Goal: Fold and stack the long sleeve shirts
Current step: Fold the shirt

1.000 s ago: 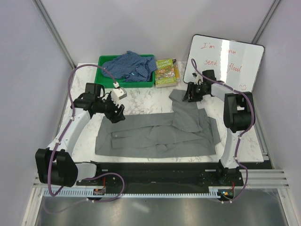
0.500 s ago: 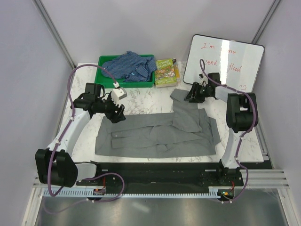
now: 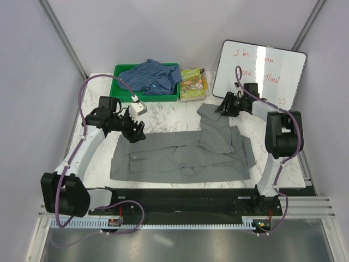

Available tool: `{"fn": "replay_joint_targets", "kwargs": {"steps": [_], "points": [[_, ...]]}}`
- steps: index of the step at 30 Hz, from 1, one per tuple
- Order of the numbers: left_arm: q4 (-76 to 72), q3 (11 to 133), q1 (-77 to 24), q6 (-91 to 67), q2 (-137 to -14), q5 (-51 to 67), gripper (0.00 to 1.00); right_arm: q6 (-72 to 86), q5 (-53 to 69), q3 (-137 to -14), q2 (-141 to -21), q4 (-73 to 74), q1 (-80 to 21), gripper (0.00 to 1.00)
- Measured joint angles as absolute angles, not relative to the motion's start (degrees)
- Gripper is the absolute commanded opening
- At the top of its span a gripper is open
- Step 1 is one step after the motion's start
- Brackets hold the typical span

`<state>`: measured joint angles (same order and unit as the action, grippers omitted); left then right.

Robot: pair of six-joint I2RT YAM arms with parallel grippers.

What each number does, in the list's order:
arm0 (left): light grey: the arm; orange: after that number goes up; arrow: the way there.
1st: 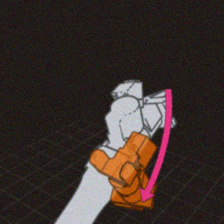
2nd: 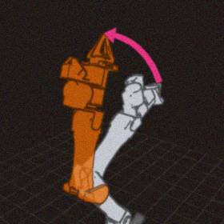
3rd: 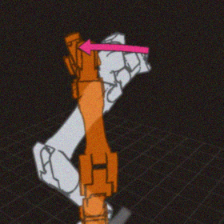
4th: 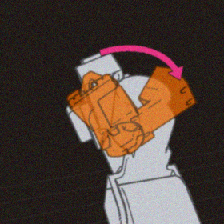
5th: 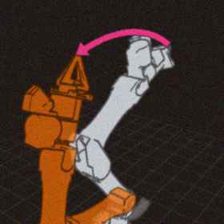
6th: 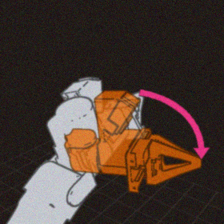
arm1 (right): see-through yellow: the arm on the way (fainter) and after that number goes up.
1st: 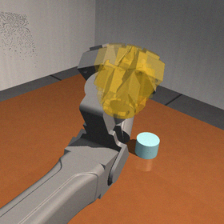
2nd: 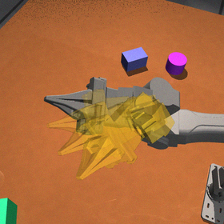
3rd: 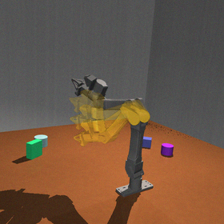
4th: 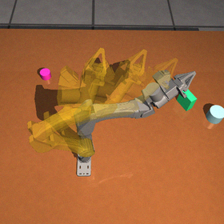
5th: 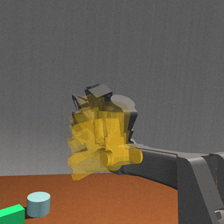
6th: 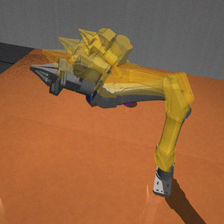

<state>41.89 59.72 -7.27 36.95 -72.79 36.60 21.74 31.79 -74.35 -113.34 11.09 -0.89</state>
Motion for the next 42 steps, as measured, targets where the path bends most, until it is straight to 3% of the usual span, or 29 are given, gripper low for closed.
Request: {"fn": "replay_joint_targets", "kwargs": {"steps": [30,32,35,37,42], "points": [[41.89,59.72,-7.27,37.36,-73.45,37.63,0.75,24.99,31.79,-74.52,-117.56,6.31,-0.84,0.51],[41.87,59.72,-7.27,37.36,-73.47,37.63,0.75,25.71,32.51,-74.65,-118.02,5.43,-0.84,0.47],[41.87,59.72,-7.27,37.39,-73.47,37.67,0.73,26.61,33.71,-75.13,-119.04,4.51,-0.84,0.24],[41.80,59.72,-7.27,37.36,-73.47,37.78,0.72,27.40,34.63,-75.68,-119.96,4.03,-0.84,0.00],[40.16,59.57,-7.27,37.36,-72.97,38.24,0.75,31.81,38.81,-75.29,-120.09,1.30,-0.84,0.00]]}}
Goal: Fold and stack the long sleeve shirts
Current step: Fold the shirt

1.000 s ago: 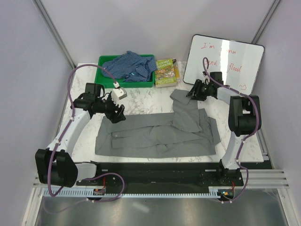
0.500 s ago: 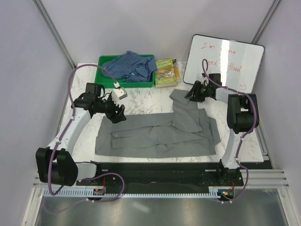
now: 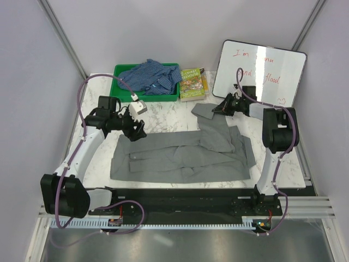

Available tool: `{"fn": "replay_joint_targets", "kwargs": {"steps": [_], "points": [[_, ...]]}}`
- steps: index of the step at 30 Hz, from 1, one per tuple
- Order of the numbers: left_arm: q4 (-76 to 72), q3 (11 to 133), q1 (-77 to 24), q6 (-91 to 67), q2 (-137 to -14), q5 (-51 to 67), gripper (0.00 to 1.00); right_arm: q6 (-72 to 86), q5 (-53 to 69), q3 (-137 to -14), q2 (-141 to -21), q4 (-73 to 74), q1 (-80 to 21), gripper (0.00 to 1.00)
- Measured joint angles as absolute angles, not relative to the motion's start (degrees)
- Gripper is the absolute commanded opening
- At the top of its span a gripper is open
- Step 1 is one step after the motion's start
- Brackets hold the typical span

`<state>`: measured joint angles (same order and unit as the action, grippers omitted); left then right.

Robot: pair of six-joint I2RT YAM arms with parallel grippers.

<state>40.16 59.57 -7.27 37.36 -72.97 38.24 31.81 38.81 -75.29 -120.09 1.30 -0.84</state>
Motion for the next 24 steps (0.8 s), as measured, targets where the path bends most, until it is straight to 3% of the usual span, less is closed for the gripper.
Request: {"fn": "replay_joint_targets", "kwargs": {"steps": [3,7,12,16,24], "points": [[36.12,58.17,-7.46,37.34,-68.93,38.15,0.99,38.33,42.26,-69.89,-115.81,-4.86,-0.84,0.00],[26.61,53.91,-11.03,38.74,-58.78,37.04,1.00,48.86,46.44,-63.09,-105.49,-13.17,-0.84,0.00],[12.56,47.03,-25.28,43.22,-51.16,32.47,1.00,59.07,50.76,-59.22,-94.67,-22.96,-0.89,0.00],[-0.89,41.30,-36.45,46.72,-54.04,24.71,1.00,64.66,53.49,-54.43,-89.86,-26.37,-0.89,0.00],[-24.14,33.98,-46.33,53.19,-67.07,14.98,1.00,68.79,58.24,-49.89,-84.95,-24.56,-0.89,0.00]]}}
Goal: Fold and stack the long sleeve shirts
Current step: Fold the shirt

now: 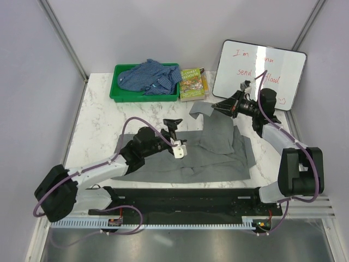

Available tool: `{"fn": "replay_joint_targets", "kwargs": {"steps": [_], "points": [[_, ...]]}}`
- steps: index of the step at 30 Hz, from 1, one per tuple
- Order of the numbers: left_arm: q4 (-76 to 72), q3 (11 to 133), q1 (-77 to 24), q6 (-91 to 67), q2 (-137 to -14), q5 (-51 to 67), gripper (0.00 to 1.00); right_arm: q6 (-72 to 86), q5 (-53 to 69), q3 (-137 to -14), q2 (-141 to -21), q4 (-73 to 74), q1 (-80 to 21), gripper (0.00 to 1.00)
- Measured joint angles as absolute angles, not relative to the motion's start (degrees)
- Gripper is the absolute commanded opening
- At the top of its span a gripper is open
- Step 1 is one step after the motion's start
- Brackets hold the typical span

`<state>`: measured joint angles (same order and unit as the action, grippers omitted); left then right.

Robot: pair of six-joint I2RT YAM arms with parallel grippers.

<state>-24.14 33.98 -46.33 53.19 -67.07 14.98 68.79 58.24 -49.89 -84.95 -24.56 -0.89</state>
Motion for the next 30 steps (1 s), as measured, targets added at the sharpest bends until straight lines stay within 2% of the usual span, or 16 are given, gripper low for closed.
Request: {"fn": "replay_joint_targets", "kwargs": {"steps": [8,13,23,30], "points": [[-44.36,32.97,-48.42,59.13,-80.62,9.19,0.99,70.08,61.58,-47.31,-80.31,-23.59,-0.89,0.00],[-51.09,33.80,-48.60,61.45,-86.78,5.30,0.99,69.80,63.09,-45.69,-79.26,-21.74,-0.89,0.00],[-61.89,37.65,-50.04,64.86,-93.38,4.58,0.99,65.60,64.23,-44.21,-78.67,-16.47,-1.04,0.00],[-64.40,37.39,-51.33,66.11,-93.49,5.45,0.99,64.69,64.47,-44.21,-78.67,-15.31,-1.37,0.00]]}}
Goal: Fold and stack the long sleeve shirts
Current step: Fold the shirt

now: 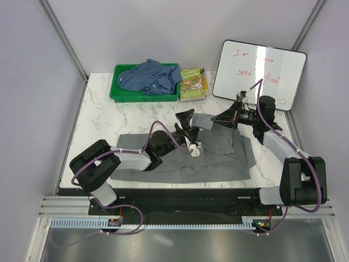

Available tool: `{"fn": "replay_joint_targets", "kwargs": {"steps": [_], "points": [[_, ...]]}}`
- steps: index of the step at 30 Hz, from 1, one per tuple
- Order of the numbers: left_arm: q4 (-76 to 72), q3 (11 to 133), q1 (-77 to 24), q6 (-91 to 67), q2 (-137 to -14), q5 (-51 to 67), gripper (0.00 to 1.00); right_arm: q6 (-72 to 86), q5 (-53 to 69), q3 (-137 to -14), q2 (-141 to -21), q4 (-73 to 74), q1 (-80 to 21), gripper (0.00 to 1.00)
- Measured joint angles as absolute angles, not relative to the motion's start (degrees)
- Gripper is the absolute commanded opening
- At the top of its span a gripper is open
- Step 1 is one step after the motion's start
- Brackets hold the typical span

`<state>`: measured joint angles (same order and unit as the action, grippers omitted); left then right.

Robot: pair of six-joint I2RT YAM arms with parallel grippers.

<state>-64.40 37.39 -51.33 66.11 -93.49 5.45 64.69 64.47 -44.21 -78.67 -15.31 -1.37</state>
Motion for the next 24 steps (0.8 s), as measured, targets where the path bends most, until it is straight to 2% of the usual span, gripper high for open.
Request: {"fn": "replay_joint_targets", "kwargs": {"steps": [6,8,10,11,13,14,16,17,18,20,21,24], "points": [[-64.55,35.62,-52.18,66.78,-93.41,6.76,0.99,65.54,64.49,-44.21,-78.67,-16.51,-2.28,0.00],[-64.64,35.68,-52.27,66.81,-93.41,6.96,0.94,65.73,64.49,-44.21,-78.56,-16.73,-2.85,0.00],[-64.60,36.01,-52.27,66.81,-93.41,7.14,0.80,65.78,64.49,-44.21,-78.26,-16.78,-3.14,0.00],[-64.60,36.32,-52.27,66.78,-93.41,7.18,0.63,65.78,64.55,-44.21,-78.15,-16.84,-3.22,0.00],[-64.69,36.97,-52.34,66.61,-93.41,7.40,0.52,65.76,64.64,-44.21,-78.04,-16.93,-3.27,0.00],[-64.82,37.17,-52.38,66.65,-93.41,7.42,0.40,65.76,64.64,-44.21,-78.04,-16.95,-3.27,0.00],[-64.73,37.23,-52.60,66.41,-93.32,7.57,0.25,65.71,64.64,-44.21,-78.04,-16.86,-3.27,0.00],[-64.05,37.23,-52.71,66.48,-93.06,7.55,0.10,65.52,64.64,-44.21,-78.04,-16.80,-3.27,0.00],[-63.40,37.21,-52.80,66.32,-92.64,7.57,0.02,65.21,64.64,-44.23,-78.04,-16.62,-3.27,0.10],[-60.84,37.19,-52.90,66.11,-90.87,7.42,0.02,63.66,64.66,-44.40,-78.04,-15.11,-3.27,0.29],[-59.42,37.19,-53.01,66.06,-89.67,7.40,0.02,62.19,64.90,-44.86,-78.02,-13.32,-3.27,0.42],[-49.60,37.26,-53.54,65.19,-83.24,7.16,0.02,53.32,66.08,-48.82,-77.91,-3.55,-3.49,0.48]]}}
